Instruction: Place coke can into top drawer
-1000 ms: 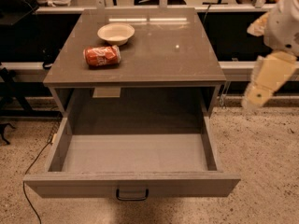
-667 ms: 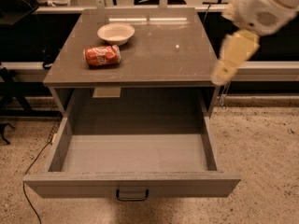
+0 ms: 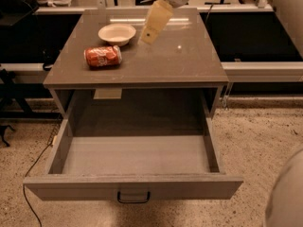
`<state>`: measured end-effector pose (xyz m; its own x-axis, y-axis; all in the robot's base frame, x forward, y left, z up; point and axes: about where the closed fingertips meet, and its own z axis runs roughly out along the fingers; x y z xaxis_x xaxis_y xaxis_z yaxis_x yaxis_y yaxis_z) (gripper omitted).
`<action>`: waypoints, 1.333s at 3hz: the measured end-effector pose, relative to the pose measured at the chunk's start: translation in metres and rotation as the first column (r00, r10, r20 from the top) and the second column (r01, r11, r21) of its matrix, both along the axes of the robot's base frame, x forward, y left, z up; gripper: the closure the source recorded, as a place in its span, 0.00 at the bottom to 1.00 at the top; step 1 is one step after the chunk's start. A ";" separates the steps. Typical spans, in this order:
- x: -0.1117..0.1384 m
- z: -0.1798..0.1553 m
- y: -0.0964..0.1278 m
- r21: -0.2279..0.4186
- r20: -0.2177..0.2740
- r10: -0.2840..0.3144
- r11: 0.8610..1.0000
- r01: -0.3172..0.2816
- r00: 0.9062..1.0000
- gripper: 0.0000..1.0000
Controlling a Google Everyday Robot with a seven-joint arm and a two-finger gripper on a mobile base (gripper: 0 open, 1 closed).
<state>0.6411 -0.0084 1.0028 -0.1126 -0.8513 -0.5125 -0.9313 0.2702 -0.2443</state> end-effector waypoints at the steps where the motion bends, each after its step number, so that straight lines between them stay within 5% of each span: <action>1: 0.002 -0.006 0.007 0.012 -0.007 0.011 1.000 -0.011 1.000 0.00; 3: 0.034 -0.048 0.063 0.066 -0.060 0.073 0.995 -0.069 0.996 0.00; 4: 0.069 -0.089 0.104 0.042 -0.148 0.036 0.999 -0.030 0.988 0.00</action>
Offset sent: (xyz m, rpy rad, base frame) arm 0.0142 0.0496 -0.0411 0.0975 0.0505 0.0823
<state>0.7105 0.0957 0.9139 -0.1622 -0.8352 -0.5254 -0.9649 0.2456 -0.0926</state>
